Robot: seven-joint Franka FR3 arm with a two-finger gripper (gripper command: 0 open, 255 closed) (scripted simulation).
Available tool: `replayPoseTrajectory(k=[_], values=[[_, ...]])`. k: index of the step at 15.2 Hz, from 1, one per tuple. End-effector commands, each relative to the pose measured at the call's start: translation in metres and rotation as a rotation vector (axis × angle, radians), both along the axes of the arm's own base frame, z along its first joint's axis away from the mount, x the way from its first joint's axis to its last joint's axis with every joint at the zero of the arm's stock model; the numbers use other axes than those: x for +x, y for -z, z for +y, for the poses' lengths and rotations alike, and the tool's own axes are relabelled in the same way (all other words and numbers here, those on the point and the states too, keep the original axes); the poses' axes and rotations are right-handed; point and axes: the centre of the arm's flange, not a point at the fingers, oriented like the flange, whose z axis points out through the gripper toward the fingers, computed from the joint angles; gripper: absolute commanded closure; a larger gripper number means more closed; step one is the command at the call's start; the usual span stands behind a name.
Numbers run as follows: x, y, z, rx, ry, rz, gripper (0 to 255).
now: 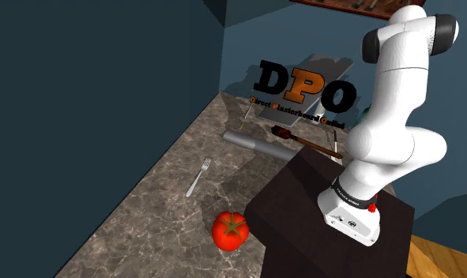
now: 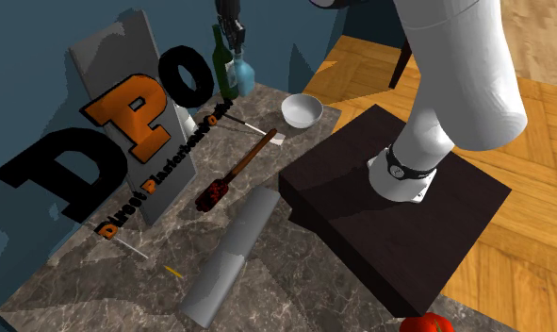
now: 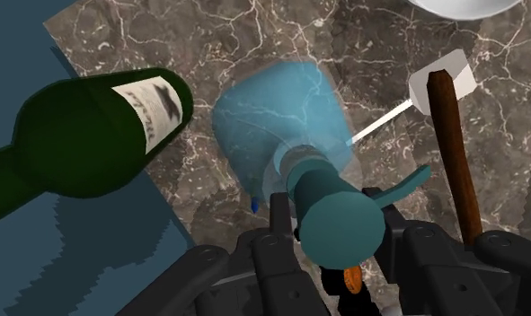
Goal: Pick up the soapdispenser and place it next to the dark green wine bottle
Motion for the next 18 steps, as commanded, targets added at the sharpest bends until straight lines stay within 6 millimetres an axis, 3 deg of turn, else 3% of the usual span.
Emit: replayPoseTrajectory(k=[1,18], values=[[0.000,0.010,0.000,-0.001,0.000,0.000,255],[0.000,0.100,0.000,-0.001,0.000,0.000,255]])
